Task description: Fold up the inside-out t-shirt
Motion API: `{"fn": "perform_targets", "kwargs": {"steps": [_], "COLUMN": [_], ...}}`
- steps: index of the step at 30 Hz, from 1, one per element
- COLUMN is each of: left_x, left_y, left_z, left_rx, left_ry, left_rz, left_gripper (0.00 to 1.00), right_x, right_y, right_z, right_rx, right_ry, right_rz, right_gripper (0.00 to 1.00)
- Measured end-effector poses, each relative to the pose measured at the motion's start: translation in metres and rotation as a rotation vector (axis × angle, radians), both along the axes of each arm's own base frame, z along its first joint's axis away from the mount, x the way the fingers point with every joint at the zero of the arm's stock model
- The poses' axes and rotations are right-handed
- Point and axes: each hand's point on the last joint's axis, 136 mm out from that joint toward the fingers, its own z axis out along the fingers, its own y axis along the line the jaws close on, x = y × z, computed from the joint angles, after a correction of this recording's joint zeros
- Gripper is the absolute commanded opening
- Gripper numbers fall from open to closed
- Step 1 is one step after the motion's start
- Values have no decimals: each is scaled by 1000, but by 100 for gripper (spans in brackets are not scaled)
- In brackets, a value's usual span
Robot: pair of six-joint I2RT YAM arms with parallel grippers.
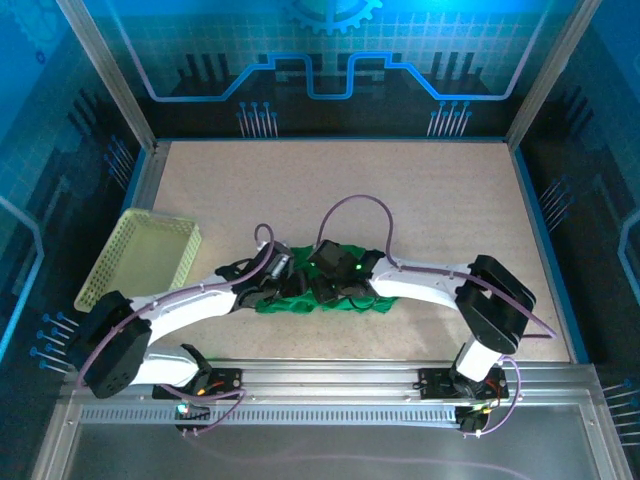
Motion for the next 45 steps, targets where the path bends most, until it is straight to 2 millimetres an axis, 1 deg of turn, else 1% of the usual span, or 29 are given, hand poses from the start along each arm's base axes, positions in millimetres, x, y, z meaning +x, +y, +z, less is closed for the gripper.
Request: {"fn": "perform_targets", "kwargs": {"steps": [1,3,4,5,9,13,18,21,25,30,31,35,37,40,41,43,45], "left_x": [-1,-2,-3,-5,-11,-17,-23,-23,-17,-6,-4,7,12,13,12,12,8], "left_y": [0,2,3,5,8,6,-4,-5,-8,-20,-21,-26,-29,-33,-34,-36,-37], "left_z": [4,12,15,17,17,10,12,10,10,19,20,27,29,29,30,32,36], "left_rx": [-17,-43,-55,-63,-80,-86,-85,-65,-42,-40,-47,-92,-113,-124,-124,-129,-137], "left_ry": [-16,-44,-56,-65,-75,-60,-74,-83,-85,-119,-128,-158,-168,-174,-178,-186,-206], "left_rz": [-1,0,3,5,1,-21,-71,-84,-89,-106,-104,-95,-96,-111,-121,-133,-158], "left_gripper": [68,70,70,71,71,72,75,75,73,74,69,42,24,3,0,0,0], "right_x": [1,3,3,4,6,5,0,-2,-6,-14,-15,-22,-25,-23,-20,-13,-3], "right_y": [0,-2,-2,-2,-2,2,7,10,10,13,14,14,10,0,-4,-15,-29], "right_z": [-1,0,1,2,14,39,71,88,95,99,102,120,128,133,132,130,125], "right_rx": [-7,-11,-12,-10,30,106,187,226,250,277,288,354,382,406,409,411,407], "right_ry": [-5,-13,-19,-20,-28,-36,-41,-46,-36,-5,-1,-7,-15,-15,-15,-14,-11], "right_rz": [2,-4,-5,-12,-26,-20,-6,2,5,24,30,40,39,14,-1,-43,-92], "right_gripper": [27,12,5,1,0,0,0,0,0,0,0,0,0,0,0,0,0]}}
